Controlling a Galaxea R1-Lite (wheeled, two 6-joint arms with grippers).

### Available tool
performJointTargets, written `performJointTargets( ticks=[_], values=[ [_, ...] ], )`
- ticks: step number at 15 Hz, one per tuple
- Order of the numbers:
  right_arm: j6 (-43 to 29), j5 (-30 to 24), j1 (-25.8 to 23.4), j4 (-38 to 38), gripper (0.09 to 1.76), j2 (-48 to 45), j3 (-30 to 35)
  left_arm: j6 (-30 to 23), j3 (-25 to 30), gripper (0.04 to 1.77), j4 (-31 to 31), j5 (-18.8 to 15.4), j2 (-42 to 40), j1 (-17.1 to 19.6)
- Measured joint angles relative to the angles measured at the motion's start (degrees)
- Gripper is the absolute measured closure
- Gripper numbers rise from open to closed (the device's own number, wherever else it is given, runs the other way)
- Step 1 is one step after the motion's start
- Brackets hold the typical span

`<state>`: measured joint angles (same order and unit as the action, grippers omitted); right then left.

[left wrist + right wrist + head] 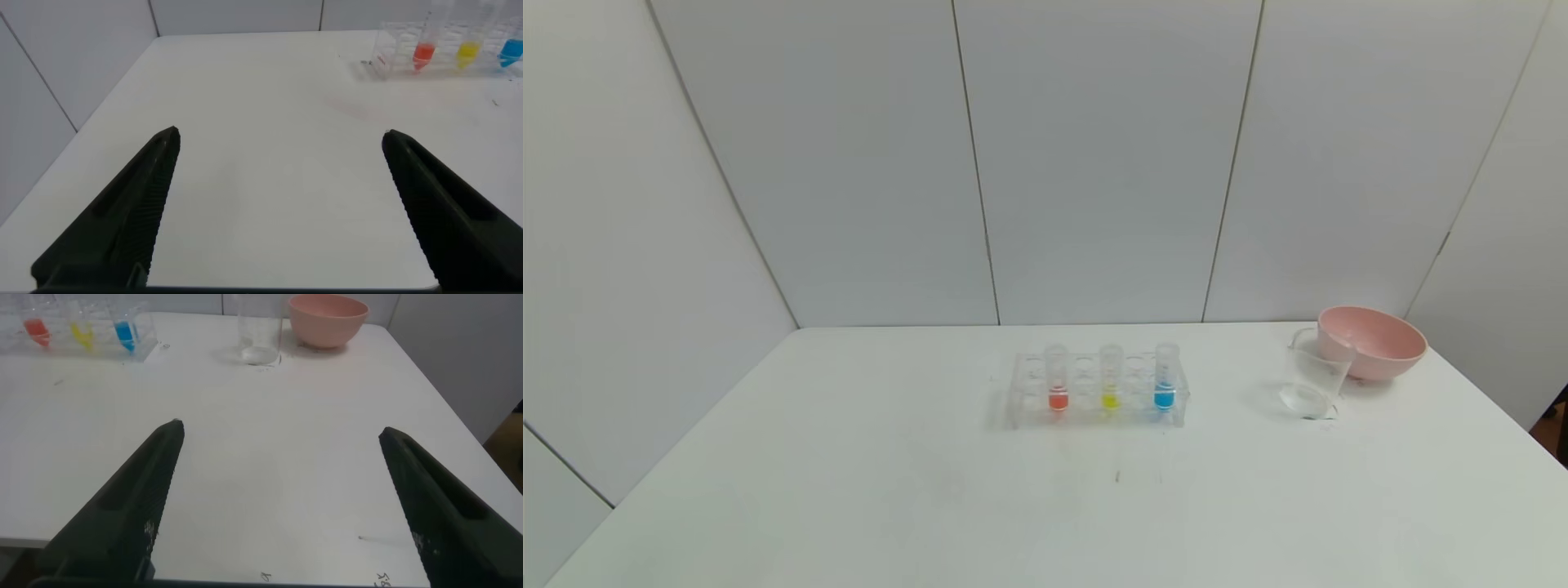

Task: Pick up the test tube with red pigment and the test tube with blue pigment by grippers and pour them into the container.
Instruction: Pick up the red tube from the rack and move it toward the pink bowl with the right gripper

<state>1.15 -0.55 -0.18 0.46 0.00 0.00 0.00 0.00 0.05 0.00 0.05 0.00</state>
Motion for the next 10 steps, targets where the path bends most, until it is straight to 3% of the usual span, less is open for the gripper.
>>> performJointTargets(
  ticks=[10],
  values=[
    [-0.04, 0.04, 0.0, -0.02, 0.14, 0.0, 0.0, 0.0, 0.0, 0.05, 0.02, 0.0, 0.0, 0.0]
  ],
)
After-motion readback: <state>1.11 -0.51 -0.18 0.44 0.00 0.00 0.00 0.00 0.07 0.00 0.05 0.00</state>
